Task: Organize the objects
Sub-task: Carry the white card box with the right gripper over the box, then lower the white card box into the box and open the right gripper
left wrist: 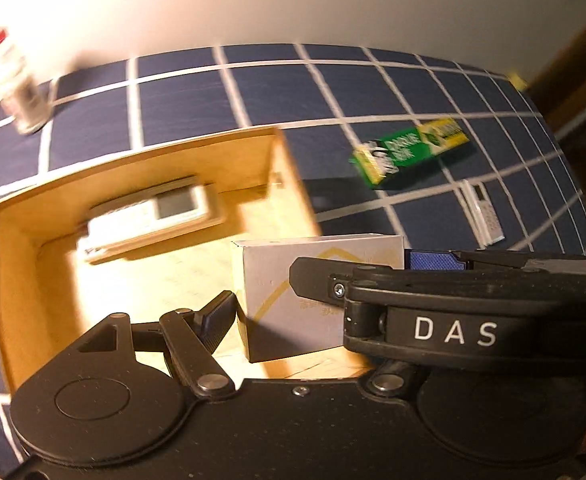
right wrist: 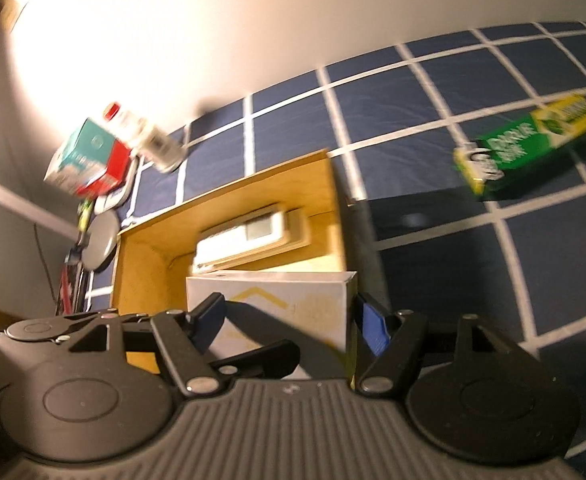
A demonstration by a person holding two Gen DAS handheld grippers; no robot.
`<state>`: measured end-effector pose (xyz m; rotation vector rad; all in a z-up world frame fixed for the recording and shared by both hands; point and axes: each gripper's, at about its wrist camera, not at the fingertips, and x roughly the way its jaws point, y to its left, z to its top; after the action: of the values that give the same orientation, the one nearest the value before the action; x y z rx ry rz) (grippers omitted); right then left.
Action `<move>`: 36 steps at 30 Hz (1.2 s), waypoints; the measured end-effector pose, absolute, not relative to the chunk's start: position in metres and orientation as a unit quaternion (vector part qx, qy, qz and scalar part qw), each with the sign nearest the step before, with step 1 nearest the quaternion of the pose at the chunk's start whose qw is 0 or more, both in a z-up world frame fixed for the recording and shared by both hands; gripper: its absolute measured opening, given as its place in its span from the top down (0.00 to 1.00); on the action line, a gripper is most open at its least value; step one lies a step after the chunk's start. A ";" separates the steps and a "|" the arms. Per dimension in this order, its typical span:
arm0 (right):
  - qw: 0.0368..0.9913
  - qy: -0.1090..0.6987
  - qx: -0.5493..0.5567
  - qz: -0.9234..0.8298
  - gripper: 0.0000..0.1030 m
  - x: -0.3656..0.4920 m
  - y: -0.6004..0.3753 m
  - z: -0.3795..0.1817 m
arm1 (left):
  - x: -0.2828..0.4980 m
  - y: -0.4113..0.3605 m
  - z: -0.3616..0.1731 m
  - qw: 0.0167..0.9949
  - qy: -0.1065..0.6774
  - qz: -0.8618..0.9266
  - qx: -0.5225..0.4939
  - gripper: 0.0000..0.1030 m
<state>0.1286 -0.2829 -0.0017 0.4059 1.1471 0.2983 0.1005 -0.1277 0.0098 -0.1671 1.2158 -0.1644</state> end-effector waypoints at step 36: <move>0.740 0.634 0.113 0.194 0.32 0.227 -0.168 -0.106 | 0.143 -0.003 -0.102 0.761 0.622 -0.014 -0.184 0.33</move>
<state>0.2270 -0.1683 -0.1061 0.2485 1.3904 0.4256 0.1431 -0.0031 -0.1020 -0.3995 1.3540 -0.0311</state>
